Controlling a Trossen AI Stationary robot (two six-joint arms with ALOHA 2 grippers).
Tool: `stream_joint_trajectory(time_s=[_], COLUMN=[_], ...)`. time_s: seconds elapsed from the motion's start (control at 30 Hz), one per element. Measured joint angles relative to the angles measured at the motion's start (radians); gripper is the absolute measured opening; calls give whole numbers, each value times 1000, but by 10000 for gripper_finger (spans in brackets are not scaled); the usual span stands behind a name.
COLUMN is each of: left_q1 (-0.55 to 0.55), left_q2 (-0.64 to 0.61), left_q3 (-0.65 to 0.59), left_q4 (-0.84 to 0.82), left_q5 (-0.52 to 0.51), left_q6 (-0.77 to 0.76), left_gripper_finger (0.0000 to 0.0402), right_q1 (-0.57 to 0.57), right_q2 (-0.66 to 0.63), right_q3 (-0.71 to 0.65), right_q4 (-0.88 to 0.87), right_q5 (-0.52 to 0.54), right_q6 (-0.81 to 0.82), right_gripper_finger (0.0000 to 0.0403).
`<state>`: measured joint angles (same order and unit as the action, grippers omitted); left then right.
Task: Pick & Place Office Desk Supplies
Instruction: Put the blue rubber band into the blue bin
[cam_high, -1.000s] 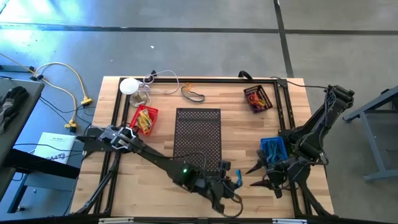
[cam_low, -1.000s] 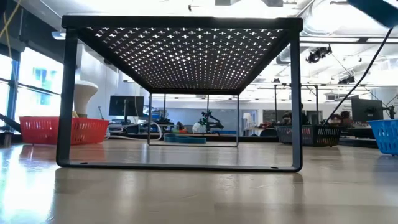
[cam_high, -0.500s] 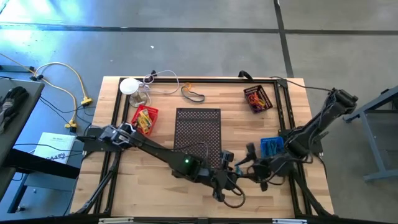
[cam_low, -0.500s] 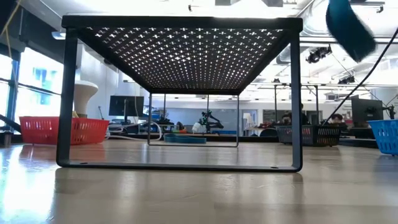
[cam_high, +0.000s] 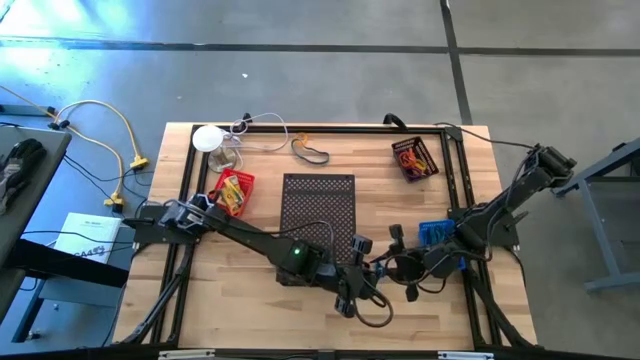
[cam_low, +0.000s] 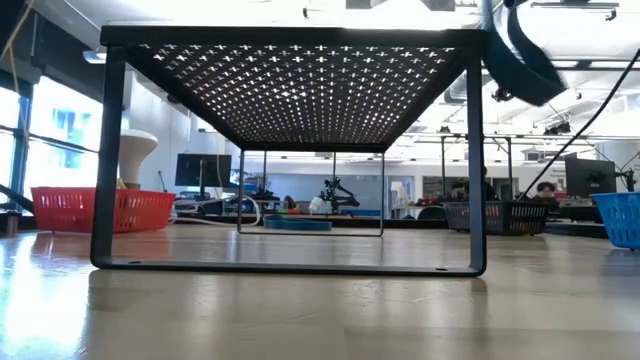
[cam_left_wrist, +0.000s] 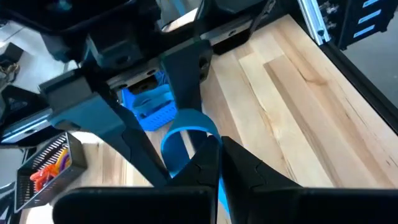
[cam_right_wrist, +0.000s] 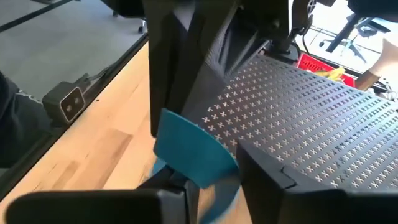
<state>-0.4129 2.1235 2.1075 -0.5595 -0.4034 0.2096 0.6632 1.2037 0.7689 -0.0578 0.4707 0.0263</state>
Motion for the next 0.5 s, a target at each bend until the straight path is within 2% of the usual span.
stream_joint_trajectory(time_s=[0.13,0.3,0.5], left_q1=[-5,-13,-20], left_q2=[-4,-6,-6], left_q3=[0,0,0], left_q4=[-4,-8,-9], left_q5=[8,7,-70], left_q6=[0,6,79], left_gripper_finger=[1,1,3], right_q1=[2,2,2], right_q2=[0,0,0], right_q3=[0,0,0], right_q4=[2,3,2], right_q5=[-2,-2,1], right_q6=[-3,-4,4], right_gripper_finger=[67,10,4])
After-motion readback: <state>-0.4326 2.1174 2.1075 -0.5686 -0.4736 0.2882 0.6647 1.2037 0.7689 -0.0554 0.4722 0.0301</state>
